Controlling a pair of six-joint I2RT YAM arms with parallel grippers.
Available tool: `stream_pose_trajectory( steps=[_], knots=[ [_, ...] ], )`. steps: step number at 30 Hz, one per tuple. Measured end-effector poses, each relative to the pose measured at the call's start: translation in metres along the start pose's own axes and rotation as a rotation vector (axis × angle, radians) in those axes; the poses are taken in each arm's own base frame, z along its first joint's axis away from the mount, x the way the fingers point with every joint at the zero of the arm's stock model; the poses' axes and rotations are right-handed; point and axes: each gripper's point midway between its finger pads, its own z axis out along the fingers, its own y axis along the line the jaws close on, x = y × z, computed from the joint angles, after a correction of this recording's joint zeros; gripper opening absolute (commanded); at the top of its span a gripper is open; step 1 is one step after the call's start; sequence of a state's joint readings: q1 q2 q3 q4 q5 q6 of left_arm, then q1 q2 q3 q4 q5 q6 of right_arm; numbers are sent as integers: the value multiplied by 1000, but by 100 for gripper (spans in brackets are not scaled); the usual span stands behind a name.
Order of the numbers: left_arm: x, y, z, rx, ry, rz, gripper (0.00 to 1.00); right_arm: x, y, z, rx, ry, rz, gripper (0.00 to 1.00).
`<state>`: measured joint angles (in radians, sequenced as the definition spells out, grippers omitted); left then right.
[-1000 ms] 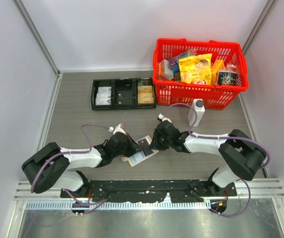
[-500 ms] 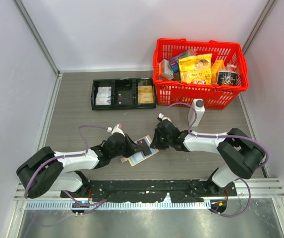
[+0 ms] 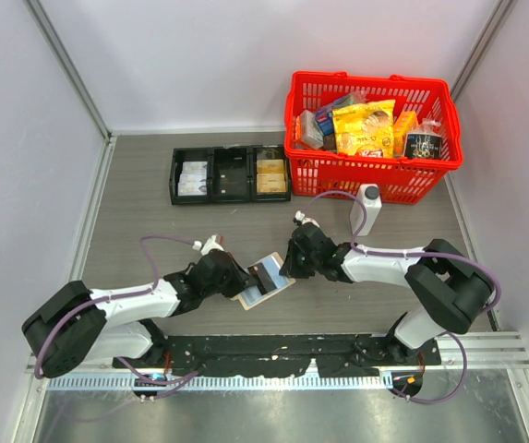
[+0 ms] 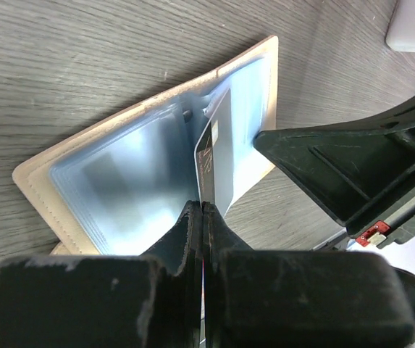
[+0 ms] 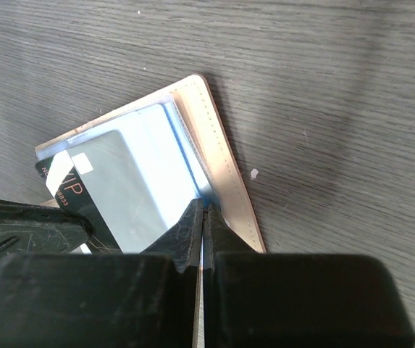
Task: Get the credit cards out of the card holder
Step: Remove the credit card from the card holder.
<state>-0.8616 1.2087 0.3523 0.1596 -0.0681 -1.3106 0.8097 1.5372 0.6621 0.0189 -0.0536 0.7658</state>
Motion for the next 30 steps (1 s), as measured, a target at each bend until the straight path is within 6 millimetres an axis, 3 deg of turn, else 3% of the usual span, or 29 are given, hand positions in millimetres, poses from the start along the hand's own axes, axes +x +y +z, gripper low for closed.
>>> stream_pose_trajectory(
  steps=[6,12,18,24,27,30],
  knots=[
    [-2,4,-2,-17,-9,1,0,0,-2,-6,12,0,-21,23],
    [-3,5,-4,-22,-16,1,0,-14,17,-27,-58,-60,-67,28],
    [-3,5,-4,-22,-17,1,0,-8,45,-28,-151,-55,-126,28],
    [-3,4,-4,-22,-17,1,0,12,38,-2,-120,31,-140,24],
    [-3,5,-4,-22,-19,1,6,18,35,5,-110,55,-129,22],
    [-4,4,-4,-20,-20,2,18,18,35,6,-110,57,-113,22]
  ],
)
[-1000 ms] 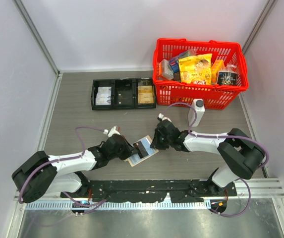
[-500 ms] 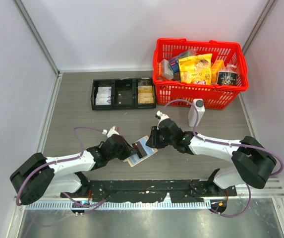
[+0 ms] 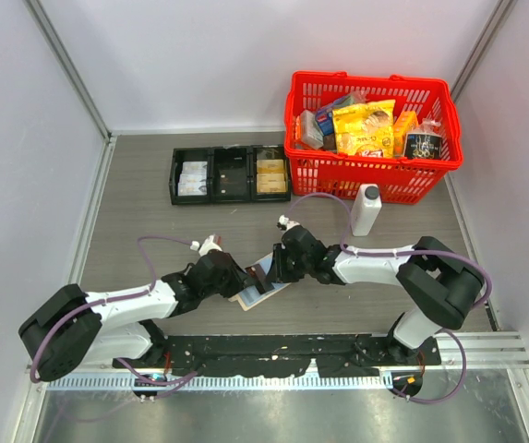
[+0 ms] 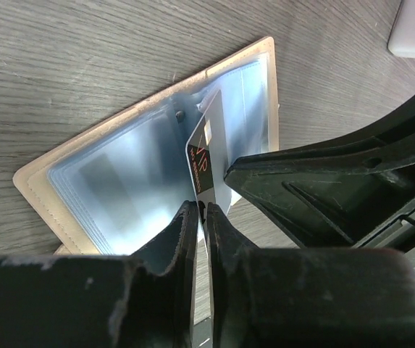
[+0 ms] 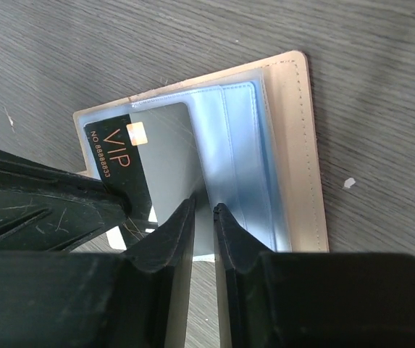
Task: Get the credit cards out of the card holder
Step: Remove the credit card from the card holder.
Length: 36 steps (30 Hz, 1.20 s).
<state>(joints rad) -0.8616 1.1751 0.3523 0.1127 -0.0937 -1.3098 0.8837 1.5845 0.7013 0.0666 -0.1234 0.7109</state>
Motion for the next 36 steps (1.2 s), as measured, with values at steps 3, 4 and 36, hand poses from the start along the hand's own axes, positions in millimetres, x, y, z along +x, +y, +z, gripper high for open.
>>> stream_pose_trajectory(
  steps=[3,4,36],
  knots=[
    [0,1,1,-4,1,2,28,0,1,1,-4,0,8,21],
    [1,2,2,-7,2,3,29,1,1,1,-6,-2,12,21],
    [-20,-9,-57,122,-101,-63,0,0,-1,-6,-3,-22,51,35]
  ],
)
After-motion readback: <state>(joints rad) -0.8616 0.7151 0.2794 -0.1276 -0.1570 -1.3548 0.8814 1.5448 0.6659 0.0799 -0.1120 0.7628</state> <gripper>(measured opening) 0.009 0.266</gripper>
